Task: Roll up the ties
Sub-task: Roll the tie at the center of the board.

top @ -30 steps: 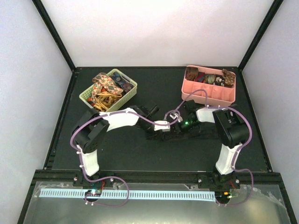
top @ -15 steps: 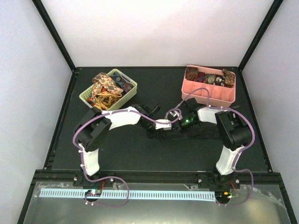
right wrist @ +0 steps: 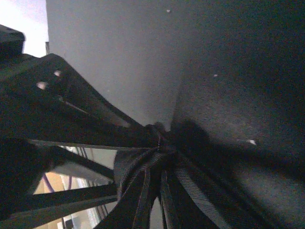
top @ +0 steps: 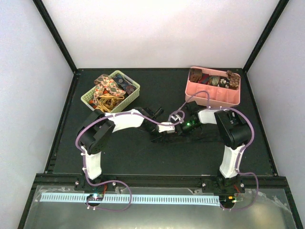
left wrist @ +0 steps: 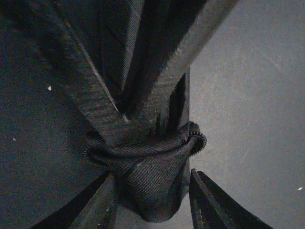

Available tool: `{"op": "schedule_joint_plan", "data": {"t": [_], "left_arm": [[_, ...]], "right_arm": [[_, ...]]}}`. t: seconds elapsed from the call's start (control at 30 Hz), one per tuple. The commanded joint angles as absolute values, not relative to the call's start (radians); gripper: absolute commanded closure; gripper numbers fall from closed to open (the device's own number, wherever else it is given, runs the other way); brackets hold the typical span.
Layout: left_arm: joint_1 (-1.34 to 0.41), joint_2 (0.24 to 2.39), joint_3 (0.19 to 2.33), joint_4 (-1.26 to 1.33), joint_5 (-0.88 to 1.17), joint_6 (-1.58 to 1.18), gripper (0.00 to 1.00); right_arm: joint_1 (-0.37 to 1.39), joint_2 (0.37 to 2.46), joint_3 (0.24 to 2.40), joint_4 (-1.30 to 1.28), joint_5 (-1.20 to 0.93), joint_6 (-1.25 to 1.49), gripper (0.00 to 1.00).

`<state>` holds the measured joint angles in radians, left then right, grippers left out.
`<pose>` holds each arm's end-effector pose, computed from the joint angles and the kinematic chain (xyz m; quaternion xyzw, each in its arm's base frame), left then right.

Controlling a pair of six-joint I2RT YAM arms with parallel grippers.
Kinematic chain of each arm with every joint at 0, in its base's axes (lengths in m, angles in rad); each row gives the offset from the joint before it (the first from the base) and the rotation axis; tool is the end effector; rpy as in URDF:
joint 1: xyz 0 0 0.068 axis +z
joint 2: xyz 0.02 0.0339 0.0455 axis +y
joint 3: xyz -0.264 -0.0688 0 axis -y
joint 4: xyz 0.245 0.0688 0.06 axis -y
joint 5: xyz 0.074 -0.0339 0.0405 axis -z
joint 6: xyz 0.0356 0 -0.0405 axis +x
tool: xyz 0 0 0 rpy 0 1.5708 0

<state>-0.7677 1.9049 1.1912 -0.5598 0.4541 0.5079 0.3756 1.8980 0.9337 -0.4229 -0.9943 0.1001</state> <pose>0.2497 -0.2627 0.1465 0.6005 0.7543 -0.2394 0.1142 0.2782 0.1418 0.1046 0.1635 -0.8610 -0.4805 0.0336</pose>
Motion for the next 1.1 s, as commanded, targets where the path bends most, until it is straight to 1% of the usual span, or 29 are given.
{"op": "schedule_joint_plan", "data": {"t": [0.0, 0.13, 0.37, 0.43, 0.6, 0.7, 0.77, 0.83, 0.9, 1.07], "left_arm": [[-0.754, 1.894, 1.185, -0.508, 0.506, 0.463, 0.52], [-0.738, 1.863, 1.139, -0.467, 0.503, 0.461, 0.44], [-0.747, 1.880, 1.142, -0.462, 0.506, 0.462, 0.43], [-0.752, 1.883, 1.143, -0.465, 0.501, 0.467, 0.47], [-0.768, 1.883, 1.143, -0.475, 0.475, 0.472, 0.62], [-0.769, 1.873, 1.140, -0.475, 0.469, 0.470, 0.66], [-0.769, 1.875, 1.146, -0.482, 0.466, 0.471, 0.67], [-0.770, 1.884, 1.156, -0.492, 0.465, 0.471, 0.67], [-0.770, 1.892, 1.165, -0.499, 0.460, 0.471, 0.67], [-0.770, 1.896, 1.171, -0.504, 0.457, 0.472, 0.67]], "right_arm": [[0.380, 1.924, 0.948, -0.444, -0.947, 0.053, 0.90], [0.380, 1.927, 0.941, -0.439, -0.943, 0.046, 0.90], [0.379, 1.928, 0.933, -0.430, -0.939, 0.043, 0.91], [0.379, 1.926, 0.934, -0.430, -0.944, 0.044, 0.91], [0.369, 1.894, 0.945, -0.441, -0.967, 0.040, 0.90], [0.338, 1.856, 0.943, -0.455, -1.019, 0.042, 0.90], [0.325, 1.818, 0.925, -0.458, -1.063, 0.047, 0.86], [0.325, 1.788, 0.891, -0.423, -1.114, 0.088, 0.78], [0.328, 1.787, 0.862, -0.366, -1.147, 0.157, 0.73], [0.354, 1.857, 0.868, -0.317, -1.157, 0.197, 0.68]]}}
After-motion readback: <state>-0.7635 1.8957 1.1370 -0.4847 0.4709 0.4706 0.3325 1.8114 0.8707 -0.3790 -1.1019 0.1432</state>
